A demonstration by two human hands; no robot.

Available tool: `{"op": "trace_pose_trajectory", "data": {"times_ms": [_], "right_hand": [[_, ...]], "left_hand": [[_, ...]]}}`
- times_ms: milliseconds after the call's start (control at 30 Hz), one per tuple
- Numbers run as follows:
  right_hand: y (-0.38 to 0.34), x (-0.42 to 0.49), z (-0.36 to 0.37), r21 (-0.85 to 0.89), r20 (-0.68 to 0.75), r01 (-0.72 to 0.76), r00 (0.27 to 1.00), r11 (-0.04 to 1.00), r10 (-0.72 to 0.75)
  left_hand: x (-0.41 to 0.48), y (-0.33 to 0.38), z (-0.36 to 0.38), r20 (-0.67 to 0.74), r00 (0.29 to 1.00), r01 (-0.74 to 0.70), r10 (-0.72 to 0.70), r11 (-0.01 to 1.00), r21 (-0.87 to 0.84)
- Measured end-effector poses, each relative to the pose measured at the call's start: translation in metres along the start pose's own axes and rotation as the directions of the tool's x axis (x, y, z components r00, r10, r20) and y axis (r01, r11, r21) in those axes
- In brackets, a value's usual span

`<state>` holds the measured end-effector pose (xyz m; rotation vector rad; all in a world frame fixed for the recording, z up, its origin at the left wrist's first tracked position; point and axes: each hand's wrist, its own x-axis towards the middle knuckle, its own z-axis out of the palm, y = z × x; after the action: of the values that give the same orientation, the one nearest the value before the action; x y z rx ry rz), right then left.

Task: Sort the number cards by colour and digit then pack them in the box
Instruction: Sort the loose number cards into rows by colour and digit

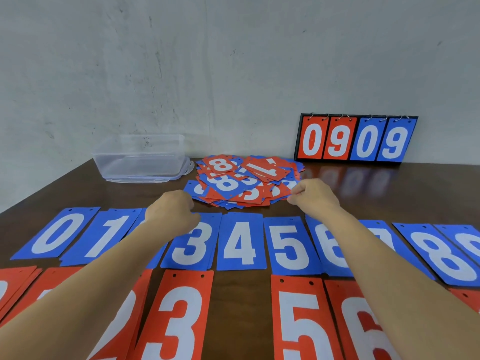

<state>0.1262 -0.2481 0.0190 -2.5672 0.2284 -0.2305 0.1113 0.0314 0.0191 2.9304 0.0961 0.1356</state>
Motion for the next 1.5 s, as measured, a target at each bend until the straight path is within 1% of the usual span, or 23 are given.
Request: {"op": "trace_pose_trajectory", "data": {"times_ms": [133, 267, 400, 467, 600, 667, 733, 867, 900, 967, 1067, 1200, 1267, 1333, 1367, 1400, 1467, 1500], "right_hand": [[0.007, 0.045, 0.009, 0.003, -0.023, -0.028, 0.999, 1.000, 0.028], [0.009, 0.092, 0.026, 0.011, 0.017, -0.035, 0.999, 0.999, 0.035], [0.001, 0.129, 0.045, 0.016, 0.039, -0.041, 0.998, 0.999, 0.040], [0.000, 0.142, 0.054, -0.018, 0.040, -0.052, 0.998, 0.998, 0.053], [0.001, 0.156, 0.061, -0.161, 0.057, -0.083, 0.994, 0.983, 0.093], [0.002, 0.160, 0.060, -0.154, 0.072, -0.110, 0.990, 0.982, 0.123], [0.003, 0.159, 0.056, -0.088, 0.065, -0.133, 0.988, 0.987, 0.139], [0.012, 0.154, 0.049, -0.016, 0.018, -0.159, 0.987, 0.987, 0.160], [0.015, 0.152, 0.048, 0.022, 0.029, -0.172, 0.985, 0.985, 0.172], [0.023, 0.149, 0.046, 0.155, 0.058, -0.191, 0.981, 0.969, 0.184], [0.028, 0.137, 0.037, 0.421, 0.044, -0.190, 0.981, 0.887, 0.189], [0.022, 0.118, 0.018, 0.630, -0.004, -0.123, 0.987, 0.767, 0.162], [0.014, 0.109, 0.006, 0.695, -0.012, -0.088, 0.991, 0.713, 0.133], [0.003, 0.101, -0.005, 0.702, -0.013, -0.047, 0.997, 0.711, 0.079], [-0.003, 0.097, -0.010, 0.705, 0.000, -0.028, 0.999, 0.709, 0.040], [-0.009, 0.094, -0.015, 0.707, 0.022, -0.013, 1.000, 0.707, -0.003], [-0.021, 0.088, -0.021, 0.694, 0.091, -0.006, 0.993, 0.720, -0.080], [-0.027, 0.085, -0.024, 0.690, 0.132, -0.014, 0.985, 0.724, -0.107]], "left_hand": [[0.021, 0.006, 0.006, -0.061, 0.998, 0.005, -0.008, 0.999, -0.049], [0.039, 0.009, 0.015, -0.095, 0.995, 0.009, -0.023, 0.989, -0.150], [0.053, 0.008, 0.025, -0.118, 0.993, -0.004, -0.019, 0.981, -0.195], [0.057, 0.005, 0.029, -0.120, 0.993, -0.016, -0.008, 0.979, -0.204], [0.062, 0.001, 0.031, -0.117, 0.993, -0.027, 0.004, 0.980, -0.198], [0.066, 0.000, 0.032, -0.107, 0.994, -0.023, 0.002, 0.981, -0.195], [0.070, 0.000, 0.033, -0.091, 0.996, -0.024, 0.006, 0.980, -0.197], [0.075, 0.005, 0.032, -0.090, 0.996, -0.045, 0.028, 0.980, -0.193], [0.076, 0.006, 0.032, -0.090, 0.995, -0.051, 0.034, 0.979, -0.195], [0.076, 0.007, 0.031, -0.087, 0.995, -0.058, 0.041, 0.978, -0.202], [0.076, 0.007, 0.028, -0.090, 0.995, -0.066, 0.048, 0.978, -0.197], [0.077, 0.009, 0.021, -0.119, 0.991, -0.085, 0.061, 0.973, -0.214], [0.077, 0.013, 0.015, -0.165, 0.984, -0.107, 0.069, 0.966, -0.234], [0.078, 0.017, 0.009, -0.247, 0.966, -0.149, 0.077, 0.947, -0.286], [0.079, 0.019, 0.005, -0.306, 0.947, -0.194, 0.097, 0.932, -0.307], [0.080, 0.022, 0.001, -0.373, 0.919, -0.251, 0.128, 0.919, -0.304], [0.080, 0.028, -0.009, -0.497, 0.841, -0.371, 0.212, 0.896, -0.245], [0.079, 0.031, -0.015, -0.530, 0.808, -0.425, 0.256, 0.877, -0.224]]}}
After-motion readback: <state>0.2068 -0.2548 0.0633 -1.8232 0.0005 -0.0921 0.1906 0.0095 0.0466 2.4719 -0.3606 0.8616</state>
